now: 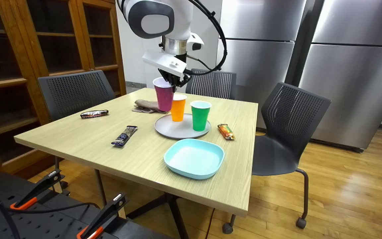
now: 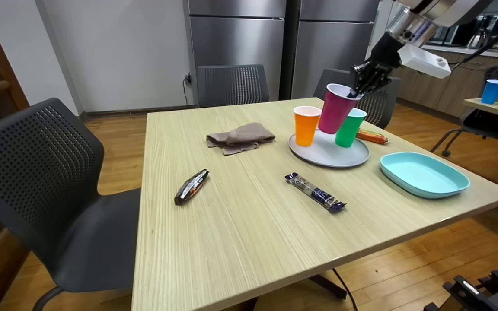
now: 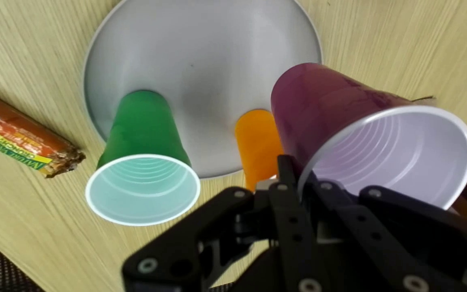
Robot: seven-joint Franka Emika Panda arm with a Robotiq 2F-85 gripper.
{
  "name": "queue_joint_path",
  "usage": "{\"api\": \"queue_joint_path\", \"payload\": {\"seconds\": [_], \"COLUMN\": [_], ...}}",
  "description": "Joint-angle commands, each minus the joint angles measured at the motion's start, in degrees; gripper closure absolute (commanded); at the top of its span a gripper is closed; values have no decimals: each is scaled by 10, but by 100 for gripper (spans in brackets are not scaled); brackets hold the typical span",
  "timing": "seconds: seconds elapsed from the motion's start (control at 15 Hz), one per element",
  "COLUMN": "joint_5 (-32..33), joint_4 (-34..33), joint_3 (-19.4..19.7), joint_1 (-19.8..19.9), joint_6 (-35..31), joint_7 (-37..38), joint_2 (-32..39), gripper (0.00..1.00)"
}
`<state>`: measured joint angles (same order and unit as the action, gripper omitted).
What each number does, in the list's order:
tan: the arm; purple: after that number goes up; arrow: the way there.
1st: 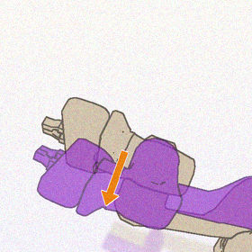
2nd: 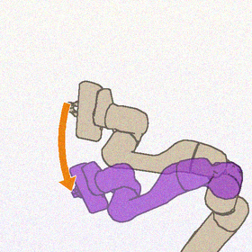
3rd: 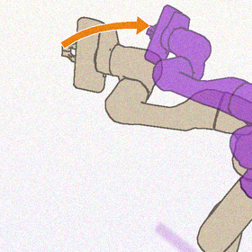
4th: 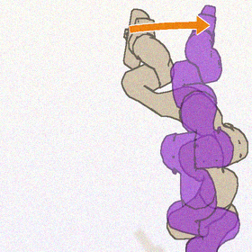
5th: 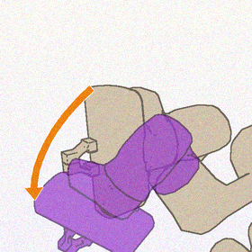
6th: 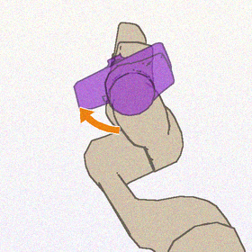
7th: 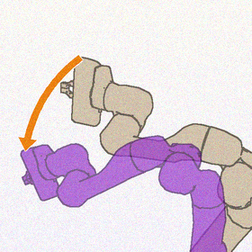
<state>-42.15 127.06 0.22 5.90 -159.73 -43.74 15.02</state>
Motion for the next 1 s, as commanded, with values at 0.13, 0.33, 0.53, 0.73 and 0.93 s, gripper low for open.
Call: {"api": "queue_joint_path", "payload": {"seconds": [0.13, 0.33, 0.53, 0.73, 0.93], "joint_5": [77, 131, 224, 287, 310], "joint_4": [-36, -51, -67, -84, -94], "joint_3": [35, 67, 42, 43, 31], "joint_1": [-33, -58, -25, -21, -11], "joint_6": [-25, -16, -11, -1, 8], "joint_7": [94, 149, 232, 295, 317], "joint_2": [48, 68, 87, 100, 106], "gripper": [99, 99, 99, 99, 99]}}
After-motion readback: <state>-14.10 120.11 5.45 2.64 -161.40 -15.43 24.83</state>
